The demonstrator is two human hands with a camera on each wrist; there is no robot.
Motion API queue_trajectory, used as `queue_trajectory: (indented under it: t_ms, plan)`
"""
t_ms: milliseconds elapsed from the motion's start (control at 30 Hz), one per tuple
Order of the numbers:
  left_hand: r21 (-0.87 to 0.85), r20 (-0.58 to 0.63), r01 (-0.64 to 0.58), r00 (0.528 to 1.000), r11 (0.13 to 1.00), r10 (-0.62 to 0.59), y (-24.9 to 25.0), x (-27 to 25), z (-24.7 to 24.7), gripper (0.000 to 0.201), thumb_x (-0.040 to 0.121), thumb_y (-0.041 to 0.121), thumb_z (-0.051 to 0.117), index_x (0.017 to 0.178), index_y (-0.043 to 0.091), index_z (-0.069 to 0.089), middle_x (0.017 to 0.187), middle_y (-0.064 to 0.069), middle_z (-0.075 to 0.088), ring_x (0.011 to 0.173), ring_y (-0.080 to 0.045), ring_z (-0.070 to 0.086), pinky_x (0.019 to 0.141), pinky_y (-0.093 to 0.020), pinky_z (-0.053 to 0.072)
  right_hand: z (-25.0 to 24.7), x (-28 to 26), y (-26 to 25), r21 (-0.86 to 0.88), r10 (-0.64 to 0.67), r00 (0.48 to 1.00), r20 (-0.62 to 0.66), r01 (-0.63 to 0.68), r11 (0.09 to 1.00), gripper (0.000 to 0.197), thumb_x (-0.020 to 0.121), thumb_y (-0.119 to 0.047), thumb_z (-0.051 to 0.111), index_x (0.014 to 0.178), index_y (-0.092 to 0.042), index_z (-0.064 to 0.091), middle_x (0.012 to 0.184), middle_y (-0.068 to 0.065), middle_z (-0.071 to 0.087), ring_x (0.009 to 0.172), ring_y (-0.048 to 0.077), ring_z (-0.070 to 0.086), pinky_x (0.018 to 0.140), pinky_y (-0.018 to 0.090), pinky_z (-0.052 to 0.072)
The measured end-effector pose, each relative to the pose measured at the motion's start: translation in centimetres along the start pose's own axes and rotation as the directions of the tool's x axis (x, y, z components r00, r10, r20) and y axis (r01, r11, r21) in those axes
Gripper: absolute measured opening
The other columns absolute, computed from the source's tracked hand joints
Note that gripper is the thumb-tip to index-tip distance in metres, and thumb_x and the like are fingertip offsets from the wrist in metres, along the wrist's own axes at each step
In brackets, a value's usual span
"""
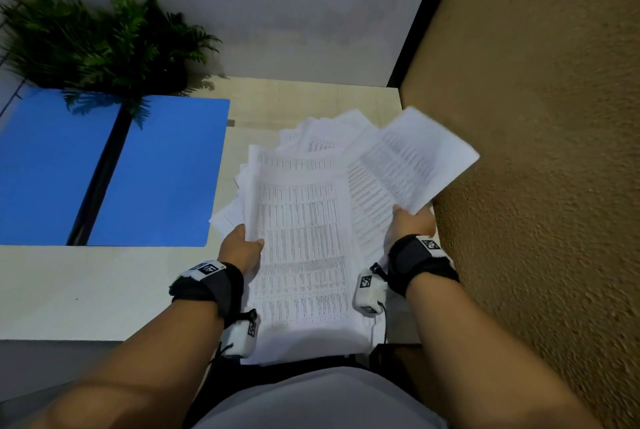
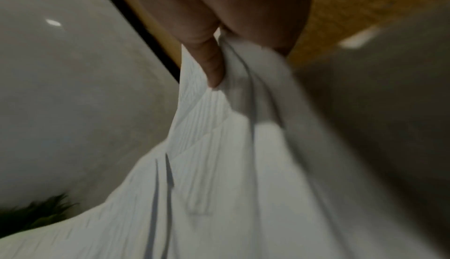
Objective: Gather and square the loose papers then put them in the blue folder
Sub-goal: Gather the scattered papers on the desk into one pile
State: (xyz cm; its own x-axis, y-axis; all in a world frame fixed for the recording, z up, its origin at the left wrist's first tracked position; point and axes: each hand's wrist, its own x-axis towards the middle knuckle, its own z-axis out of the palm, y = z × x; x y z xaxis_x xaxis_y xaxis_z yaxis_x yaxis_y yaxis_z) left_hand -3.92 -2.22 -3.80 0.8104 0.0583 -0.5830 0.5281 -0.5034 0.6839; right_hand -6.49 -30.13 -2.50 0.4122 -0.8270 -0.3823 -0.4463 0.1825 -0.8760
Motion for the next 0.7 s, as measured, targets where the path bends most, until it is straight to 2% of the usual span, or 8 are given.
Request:
queue_trajectory:
  t_ms: [100,200,267,333,433,533,600,700]
  plan:
    - [-0.009,-0.013,-0.008,1.000,1.000,0.008,0.1,-0.3,0.1,0.028,0.097,0.008,0.053,0.124,0.003,0.052,0.107,-0.011,0.057,0.093,-0.026,0.053,0.081,-0.030,0.041,-2.4,-1.3,-5.2,0.012,-0.274,0.957,-0.097,0.276,0.961,0.031,0.089,-0.017,0.059,0.118,-0.006,0.063,0.102,0.004,0.069,0.089,0.018,0.064,0.086,0.035,0.055]
    - [-0.029,-0.027,-0.026,0.999,0.999,0.025,0.2,-0.7,-0.1,0.028,0.096,0.012,0.057,0.122,0.003,0.055,0.113,-0.014,0.062,0.097,-0.028,0.058,0.086,-0.035,0.046,-5.6,-3.0,-11.5,0.001,-0.578,0.784,-0.228,0.594,0.805,0.015,0.089,-0.014,0.061,0.092,0.000,0.067,0.072,-0.005,0.062,0.073,0.006,0.054,0.069,0.025,0.049]
    - [-0.042,-0.026,-0.026,0.999,0.999,0.025,0.3,-0.8,-0.3,0.029,0.094,0.018,0.059,0.120,0.005,0.057,0.116,-0.013,0.065,0.105,-0.032,0.061,0.096,-0.043,0.049,-7.1,-4.4,-14.6,0.131,-0.665,0.701,-0.257,0.708,0.695,0.006,0.087,-0.011,0.063,0.084,-0.015,0.066,0.066,-0.024,0.065,0.069,-0.011,0.055,0.070,0.012,0.045]
    - [-0.067,-0.013,-0.023,1.000,0.997,0.022,0.2,-0.8,-0.2,0.029,0.093,0.024,0.060,0.116,0.007,0.059,0.114,-0.012,0.067,0.107,-0.034,0.063,0.097,-0.048,0.051,-7.8,-5.7,-16.2,0.190,-0.705,0.666,-0.245,0.746,0.638,0.024,0.085,-0.007,0.063,0.080,-0.030,0.060,0.068,-0.033,0.066,0.069,-0.019,0.055,0.072,0.011,0.046]
    - [-0.052,0.002,-0.056,0.998,0.997,0.056,0.4,-1.2,-0.1,0.033,0.097,0.033,0.054,0.114,0.005,0.058,0.113,-0.016,0.066,0.108,-0.036,0.062,0.094,-0.044,0.050,-6.5,-6.7,-15.0,0.166,-0.651,0.756,-0.058,0.651,0.741,0.021,0.083,-0.001,0.061,0.084,-0.021,0.064,0.068,-0.016,0.065,0.062,-0.013,0.056,0.063,0.013,0.047]
    - [-0.011,0.032,-0.034,0.999,0.999,0.034,1.2,-1.5,-0.5,0.051,0.102,0.043,0.036,0.124,0.001,0.053,0.128,-0.020,0.059,0.114,-0.035,0.056,0.093,-0.039,0.043,-2.9,-6.9,-9.2,0.002,-0.380,0.893,0.243,0.391,0.920,0.027,0.086,0.001,0.052,0.073,-0.023,0.056,0.064,-0.007,0.052,0.057,0.010,0.049,0.061,0.018,0.044]
    - [-0.001,0.056,0.008,0.998,1.000,-0.008,1.7,-1.5,-0.7,0.065,0.102,0.051,0.021,0.135,0.003,0.048,0.138,-0.017,0.053,0.125,-0.032,0.051,0.097,-0.035,0.036,-0.6,-6.2,-4.4,-0.118,-0.266,0.897,0.354,0.325,0.938,0.034,0.084,0.000,0.048,0.065,-0.027,0.045,0.066,-0.009,0.044,0.065,0.015,0.043,0.072,0.028,0.037]
    - [-0.039,0.105,0.054,0.993,0.998,-0.050,1.5,-1.6,-0.6,0.069,0.098,0.060,0.026,0.144,0.009,0.039,0.138,-0.008,0.050,0.126,-0.029,0.049,0.100,-0.034,0.035,1.4,-5.5,0.3,-0.370,-0.162,0.890,0.426,0.334,0.867,0.021,0.087,-0.007,0.050,0.096,-0.024,0.058,0.090,0.003,0.062,0.081,0.024,0.059,0.078,0.033,0.049]
